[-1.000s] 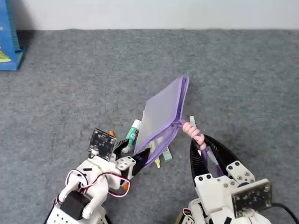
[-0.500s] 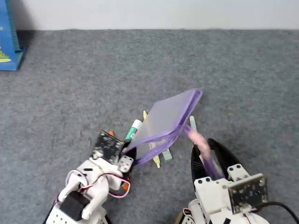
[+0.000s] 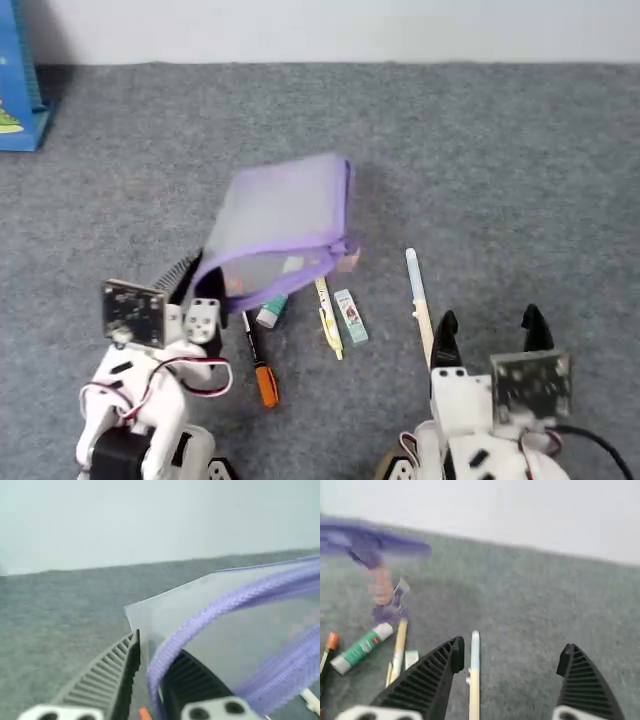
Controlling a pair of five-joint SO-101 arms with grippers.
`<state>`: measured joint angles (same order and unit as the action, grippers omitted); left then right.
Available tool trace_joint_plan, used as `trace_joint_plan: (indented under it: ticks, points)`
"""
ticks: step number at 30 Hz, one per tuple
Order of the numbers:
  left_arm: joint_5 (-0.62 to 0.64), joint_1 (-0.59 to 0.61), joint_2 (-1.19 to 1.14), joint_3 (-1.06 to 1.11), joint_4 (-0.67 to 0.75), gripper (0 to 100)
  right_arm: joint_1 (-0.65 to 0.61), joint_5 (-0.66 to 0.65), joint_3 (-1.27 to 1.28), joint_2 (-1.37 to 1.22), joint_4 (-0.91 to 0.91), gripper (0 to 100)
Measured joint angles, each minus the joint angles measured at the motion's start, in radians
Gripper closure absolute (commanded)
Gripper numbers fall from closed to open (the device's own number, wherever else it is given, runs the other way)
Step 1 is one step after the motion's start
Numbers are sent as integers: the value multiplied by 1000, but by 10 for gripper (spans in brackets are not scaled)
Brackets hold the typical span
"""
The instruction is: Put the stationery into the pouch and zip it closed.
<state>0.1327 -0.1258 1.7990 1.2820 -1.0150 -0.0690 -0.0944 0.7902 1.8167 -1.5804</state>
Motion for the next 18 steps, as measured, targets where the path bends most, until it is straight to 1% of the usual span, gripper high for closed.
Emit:
trace_joint_plan:
  ticks: [3, 6, 8, 12, 18]
  points:
    - [-46, 61, 0, -23, 0, 987, 28, -8, 87, 0, 21, 700]
    - [-126, 103, 0, -23, 0, 987, 49, -46, 184, 0, 68, 700]
    - [-152, 124, 0, -23, 0, 987, 51, -55, 222, -8, 87, 700]
    - [-158, 124, 0, -8, -21, 987, 49, -61, 226, -123, 103, 700]
    - [-158, 75, 0, -6, -77, 987, 49, -63, 212, -419, 133, 700]
